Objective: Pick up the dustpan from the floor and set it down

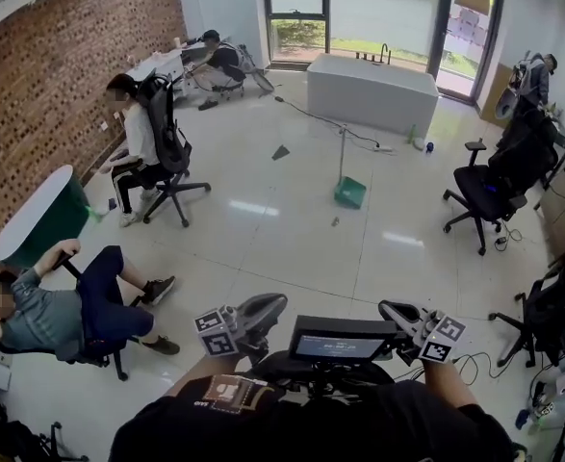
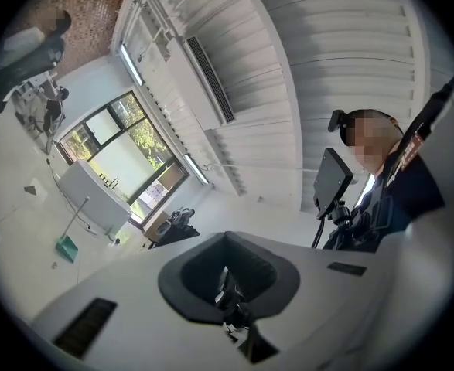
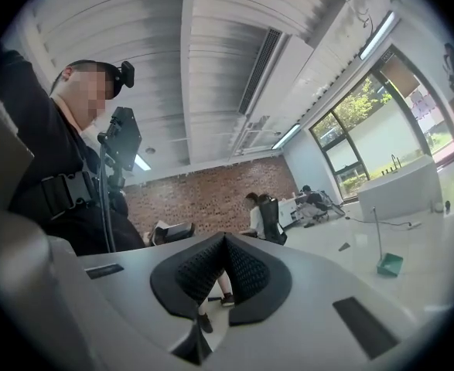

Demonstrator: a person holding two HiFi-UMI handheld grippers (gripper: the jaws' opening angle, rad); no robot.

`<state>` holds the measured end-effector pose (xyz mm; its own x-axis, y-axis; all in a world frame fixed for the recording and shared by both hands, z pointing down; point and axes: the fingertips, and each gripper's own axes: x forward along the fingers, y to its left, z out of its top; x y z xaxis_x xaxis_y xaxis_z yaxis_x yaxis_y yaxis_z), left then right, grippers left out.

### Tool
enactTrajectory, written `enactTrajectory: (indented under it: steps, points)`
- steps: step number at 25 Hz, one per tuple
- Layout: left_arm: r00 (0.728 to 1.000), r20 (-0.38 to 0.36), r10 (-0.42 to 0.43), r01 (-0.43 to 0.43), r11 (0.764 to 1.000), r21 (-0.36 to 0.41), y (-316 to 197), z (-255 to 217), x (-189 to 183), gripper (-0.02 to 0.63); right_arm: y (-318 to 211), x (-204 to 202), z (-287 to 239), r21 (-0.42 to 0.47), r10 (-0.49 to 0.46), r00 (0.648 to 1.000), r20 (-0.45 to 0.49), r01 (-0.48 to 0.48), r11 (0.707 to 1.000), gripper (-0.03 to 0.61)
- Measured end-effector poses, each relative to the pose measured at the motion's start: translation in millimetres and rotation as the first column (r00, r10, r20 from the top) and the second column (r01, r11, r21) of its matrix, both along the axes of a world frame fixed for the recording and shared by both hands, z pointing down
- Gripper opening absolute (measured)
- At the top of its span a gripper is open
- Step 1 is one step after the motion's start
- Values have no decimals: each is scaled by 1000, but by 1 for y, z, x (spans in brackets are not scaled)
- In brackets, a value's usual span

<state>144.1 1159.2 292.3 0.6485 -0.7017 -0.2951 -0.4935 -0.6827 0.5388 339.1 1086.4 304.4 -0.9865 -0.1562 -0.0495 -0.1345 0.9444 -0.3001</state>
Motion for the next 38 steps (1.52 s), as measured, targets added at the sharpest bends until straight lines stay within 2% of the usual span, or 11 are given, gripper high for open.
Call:
enactTrajectory:
  steps: [6, 9, 12, 15, 19, 25, 30, 36, 38]
  points:
    - [1000, 2, 28, -28, 1000, 5, 100, 1, -95, 5, 79, -79, -19, -15, 101, 994, 43, -100, 995, 11]
    - [999, 26, 48, -48, 999, -4, 154, 24, -147, 5, 123, -122, -7, -44, 147, 987, 59, -144, 989, 11]
    - [994, 71, 79, -79, 997, -8, 184, 47, -194, 5, 150, -160, 6, -59, 198, 978, 70, -195, 979, 11]
    - [994, 44, 98, -96, 995, -30, 198, 52, -211, 5, 169, -177, 7, -82, 226, 973, 48, -221, 972, 11]
    - [993, 24, 120, -119, 993, -15, 206, 54, -195, 5, 186, -164, 9, -79, 239, 970, 42, -235, 969, 11]
    - [993, 23, 112, -113, 994, 12, 218, 26, -126, 5, 202, -85, -4, -98, 288, 955, 73, -280, 955, 11]
    - [993, 24, 113, -114, 993, 34, 225, 12, -70, 5, 215, -29, -3, -91, 293, 954, 66, -287, 954, 11]
    - [994, 39, 105, -107, 993, 46, 223, 8, -26, 5, 211, 13, 1, -68, 287, 956, 51, -284, 956, 11]
    - [994, 42, 98, -100, 994, 41, 227, 6, -21, 5, 213, 17, 0, -66, 278, 959, 50, -274, 959, 11]
